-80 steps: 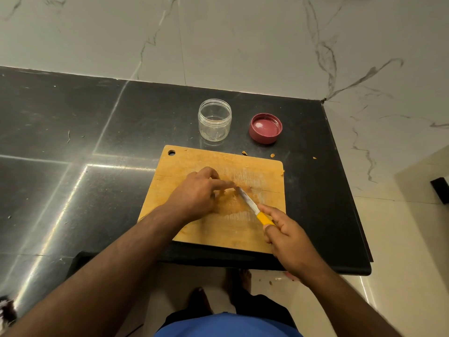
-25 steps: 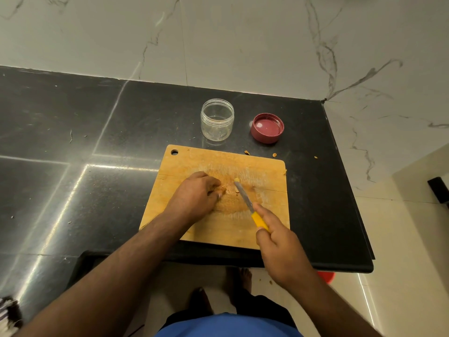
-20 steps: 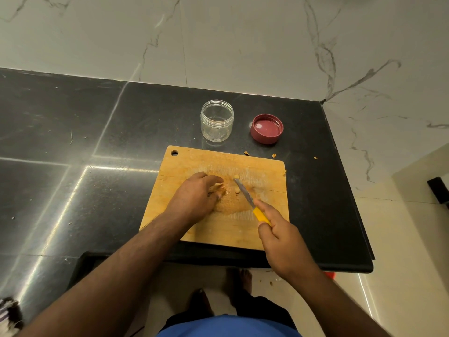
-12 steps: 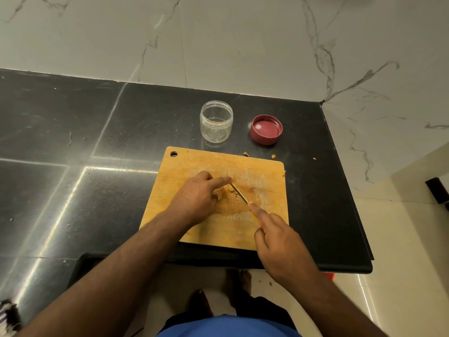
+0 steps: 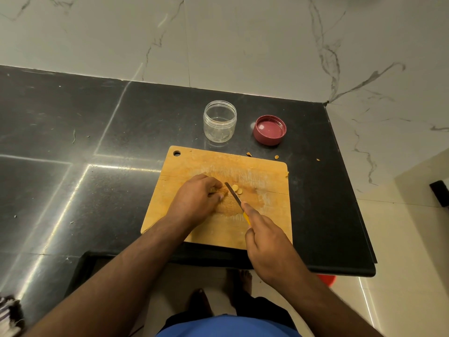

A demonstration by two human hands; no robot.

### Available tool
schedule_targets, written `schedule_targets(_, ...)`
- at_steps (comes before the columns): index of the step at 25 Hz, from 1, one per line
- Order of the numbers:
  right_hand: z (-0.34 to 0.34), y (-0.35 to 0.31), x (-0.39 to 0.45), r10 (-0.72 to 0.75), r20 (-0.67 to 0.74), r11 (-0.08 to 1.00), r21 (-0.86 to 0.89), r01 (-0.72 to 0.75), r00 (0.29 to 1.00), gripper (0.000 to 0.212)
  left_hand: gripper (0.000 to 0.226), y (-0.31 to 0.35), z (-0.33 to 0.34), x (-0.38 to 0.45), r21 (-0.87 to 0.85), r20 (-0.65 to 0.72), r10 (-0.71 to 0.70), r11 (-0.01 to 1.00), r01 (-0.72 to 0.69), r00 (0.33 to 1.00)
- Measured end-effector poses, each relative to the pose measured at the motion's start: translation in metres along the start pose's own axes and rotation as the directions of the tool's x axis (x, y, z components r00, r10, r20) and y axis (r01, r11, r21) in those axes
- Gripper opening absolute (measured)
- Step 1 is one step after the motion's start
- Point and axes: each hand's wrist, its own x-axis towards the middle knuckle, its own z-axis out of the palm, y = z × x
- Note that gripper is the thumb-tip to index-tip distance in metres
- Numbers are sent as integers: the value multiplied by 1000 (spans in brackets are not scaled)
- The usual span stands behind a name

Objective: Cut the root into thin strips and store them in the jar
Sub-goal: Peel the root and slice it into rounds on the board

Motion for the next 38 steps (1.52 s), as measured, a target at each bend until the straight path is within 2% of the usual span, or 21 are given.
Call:
schedule_targets(7,5,0,2,-28,18,994,-104,30,999,55,33,1,0,0,0,-6,9,1000,-9,1000)
schedule_targets(13,3,-2,21,-4,85,990,-141,16,996,56,32,1,-1,1,22,6,17,1000,-17,1000)
schedule_targets(21,10,1,-16,33,34,998,-61,-31,999,56,34,1,-3,4,31,19,-27,999,26,999)
schedule_targets(25,-2,10,-18,7,-78,993,120,3,997,53,33,0,-4,4,18,45,-32,999,31,998)
schedule_targets(26,-4,14,-14,68,-77,976,211,-50,995,51,32,0,-4,4,18,49,-30,999,29,998)
schedule_targets(28,-7,20,-7,251,-14,859,465,-216,968,49,32,0,-4,3,18,55,-20,1000,19,998)
schedule_targets(29,-9,21,-4,308,15,800,537,-268,951,48,33,0,-4,3,16,58,-16,1000,15,998)
schedule_targets(30,-12,20,-4,321,14,791,546,-277,947,47,33,0,-5,3,13,59,-12,1000,12,998)
schedule_targets(32,-16,17,-7,263,-31,867,446,-222,964,46,35,0,-5,2,-12,56,-17,1000,18,998)
schedule_targets(34,-14,9,-11,135,-50,958,261,-117,990,48,34,-1,-5,1,-30,46,-25,999,26,999)
schedule_targets(36,-6,2,-11,50,-43,993,107,-45,998,52,31,-2,-4,1,-26,29,-24,999,25,999)
schedule_targets(38,-1,-6,-7,44,-20,999,22,-43,999,54,30,-2,-3,1,-20,13,-13,1000,14,1000)
